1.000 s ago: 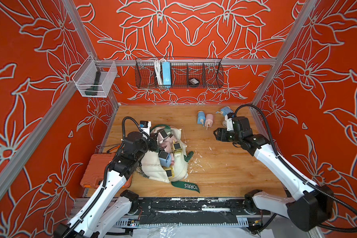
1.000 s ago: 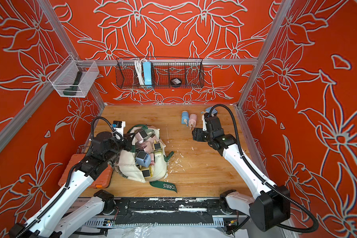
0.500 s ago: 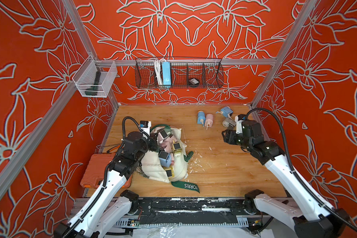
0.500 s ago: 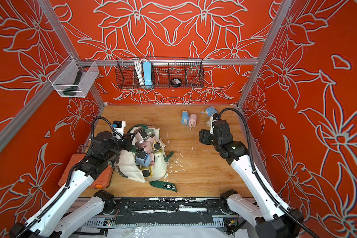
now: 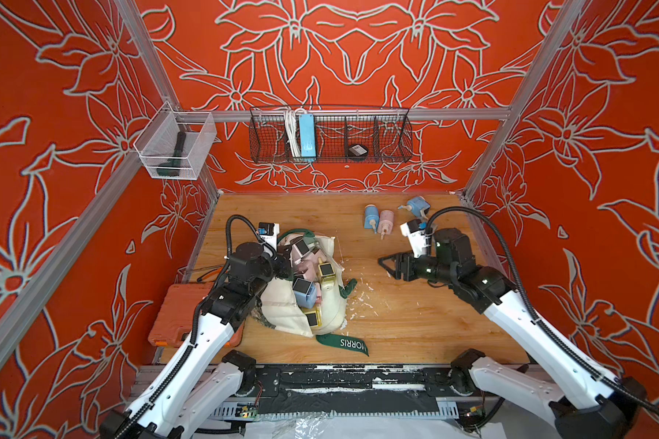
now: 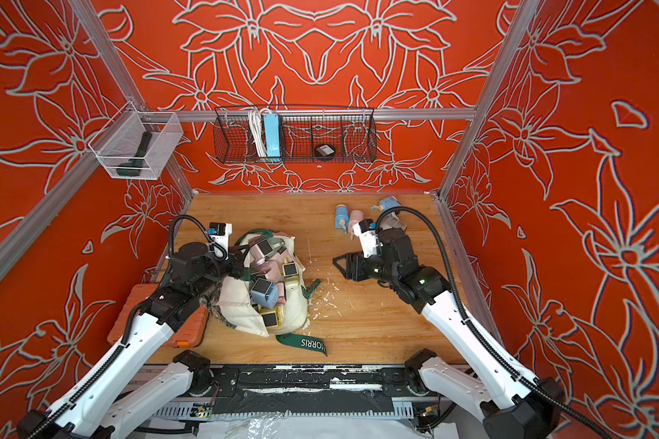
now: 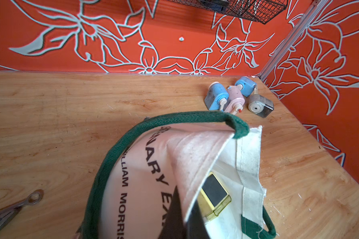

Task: Take out the pencil sharpeners from the tote bags
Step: Pick up the pencil sharpener from the canvas bag.

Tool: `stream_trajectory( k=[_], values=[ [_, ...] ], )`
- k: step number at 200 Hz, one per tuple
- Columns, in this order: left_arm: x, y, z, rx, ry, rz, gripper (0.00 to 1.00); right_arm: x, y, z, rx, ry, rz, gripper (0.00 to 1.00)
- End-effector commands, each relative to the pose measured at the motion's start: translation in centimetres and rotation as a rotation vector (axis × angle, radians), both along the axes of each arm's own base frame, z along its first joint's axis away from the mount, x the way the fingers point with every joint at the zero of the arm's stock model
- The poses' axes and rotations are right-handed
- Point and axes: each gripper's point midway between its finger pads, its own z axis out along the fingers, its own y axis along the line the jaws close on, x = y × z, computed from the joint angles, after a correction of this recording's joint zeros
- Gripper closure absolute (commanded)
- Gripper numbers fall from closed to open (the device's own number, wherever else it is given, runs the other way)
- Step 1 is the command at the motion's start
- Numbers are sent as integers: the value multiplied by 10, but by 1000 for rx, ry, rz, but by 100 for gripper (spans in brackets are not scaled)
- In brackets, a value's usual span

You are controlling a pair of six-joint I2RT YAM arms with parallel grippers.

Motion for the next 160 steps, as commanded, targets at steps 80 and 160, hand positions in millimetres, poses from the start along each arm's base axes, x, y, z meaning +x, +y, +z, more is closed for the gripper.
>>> stream_trajectory(
  k=[80,160],
  values=[
    [-2,4,-11,11,37,17,100,-59,148,-61,-87,-127,451,14],
    [-1,4,-14,13,45,18,100,-15,205,-114,-213,-160,474,9]
  ],
)
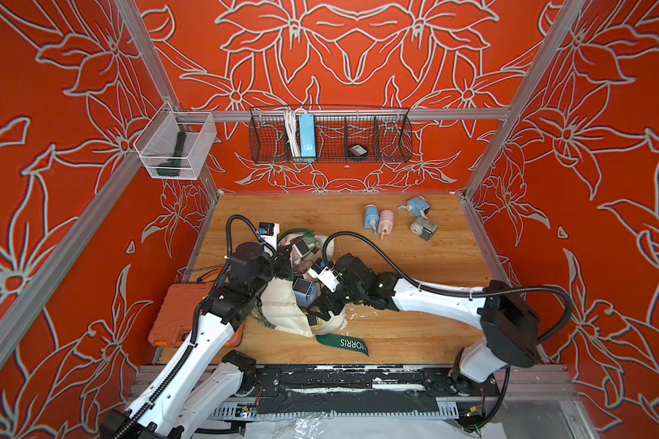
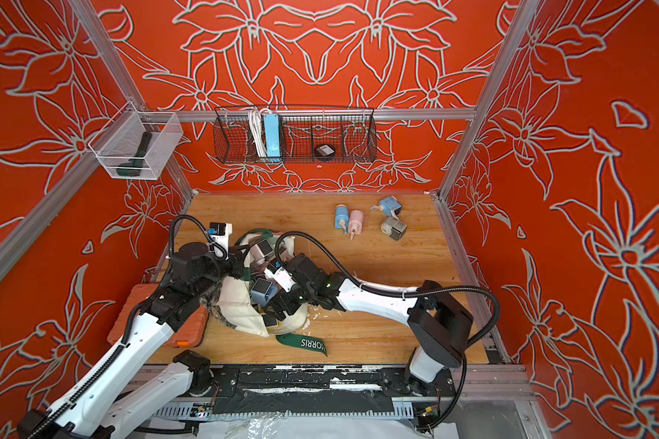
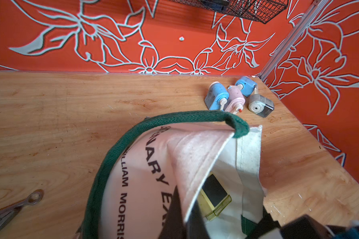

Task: Take out the pencil sharpeners from the tote bags
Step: Pick up the pencil sharpener from the canvas bag.

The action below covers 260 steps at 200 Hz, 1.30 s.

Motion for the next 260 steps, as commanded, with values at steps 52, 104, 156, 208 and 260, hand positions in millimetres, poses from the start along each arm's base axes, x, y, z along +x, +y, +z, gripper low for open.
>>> stream_trajectory(
  k=[52,104,156,208,260],
  values=[
    [-1,3,-15,13,47,14,100,24,37,-5,31,-117,55,24],
    [-1,4,-16,16,51,18,100,25,40,-7,33,-130,71,44],
    [-1,3,-17,13,53,17,100,20,10,25,26,-200,32,60],
    [-1,4,-16,14,49,19,100,21,-38,67,59,-226,-62,67],
    [-2,2,-14,6,45,11,100,51,-107,110,85,-281,-243,66]
  ],
)
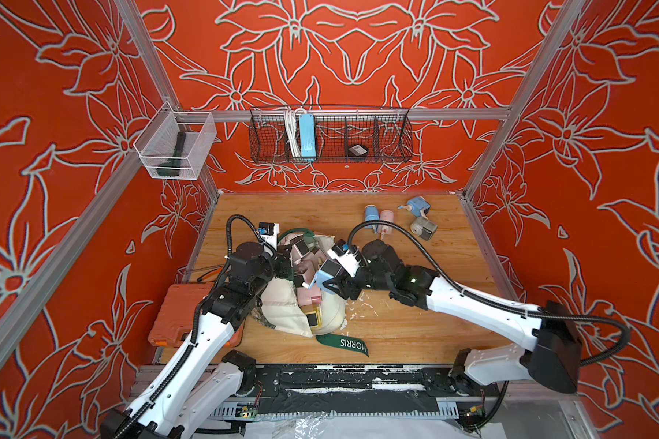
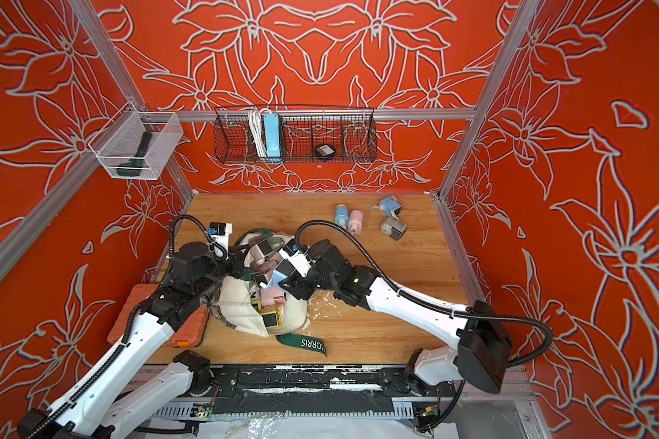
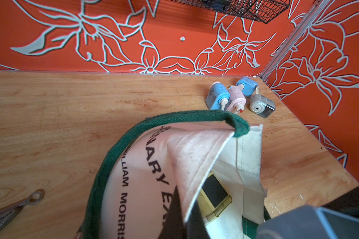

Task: Take out the pencil sharpeners from the tote bags
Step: Pick up the pencil sharpener from the canvas bag, then place the pencil sharpener at the center of the board.

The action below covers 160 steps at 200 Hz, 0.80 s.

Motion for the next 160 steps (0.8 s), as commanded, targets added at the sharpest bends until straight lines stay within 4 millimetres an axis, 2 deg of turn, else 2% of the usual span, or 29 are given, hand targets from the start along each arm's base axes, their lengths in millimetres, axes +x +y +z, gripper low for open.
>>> stream_trajectory(
  k=[1,30,82,99,122,160],
  values=[
    [-2,2,-13,4,44,6,100,19,-35,10,9,-10,-116,66],
    [-2,1,-15,5,49,3,100,55,-78,33,62,-32,-300,66],
    [-2,1,-15,5,52,3,100,114,-142,55,78,-21,-581,67],
    [-2,0,-15,4,52,1,100,131,-162,51,61,-5,-661,67],
    [-1,0,-15,6,55,2,100,154,-186,33,76,69,-744,68],
    [-1,1,-16,8,54,6,100,182,-201,4,29,128,-811,68]
  ],
)
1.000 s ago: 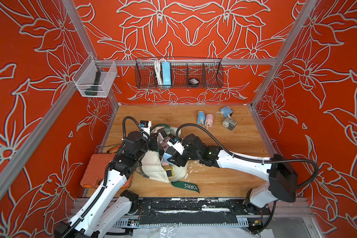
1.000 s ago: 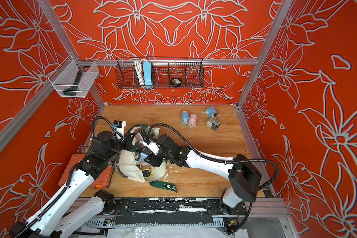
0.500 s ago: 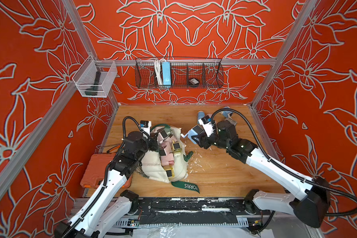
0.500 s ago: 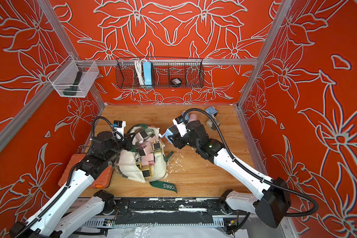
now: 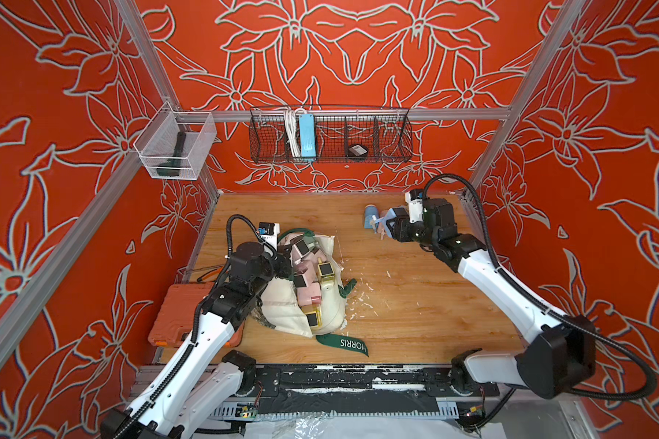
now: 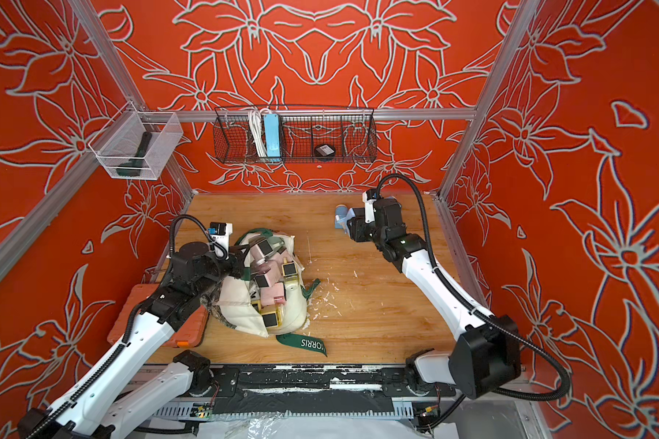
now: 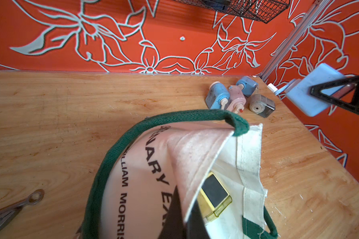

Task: Take out the pencil sharpeners from the tote bags
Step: Place the pencil sharpener at the center of the board.

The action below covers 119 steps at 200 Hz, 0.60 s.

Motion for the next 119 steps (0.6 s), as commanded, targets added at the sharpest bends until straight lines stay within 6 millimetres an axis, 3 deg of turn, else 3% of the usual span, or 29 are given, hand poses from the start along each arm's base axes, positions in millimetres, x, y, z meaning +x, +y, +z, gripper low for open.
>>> stream_trajectory(
  k=[1,53,119],
  values=[
    [-2,2,-15,8,53,6,100,16,-4,-1,12,12,-37,68],
    [-2,2,-15,7,52,7,100,46,-24,-36,-3,93,-107,68],
    [-2,2,-16,9,55,10,100,73,-27,-70,-46,168,-119,68]
  ],
)
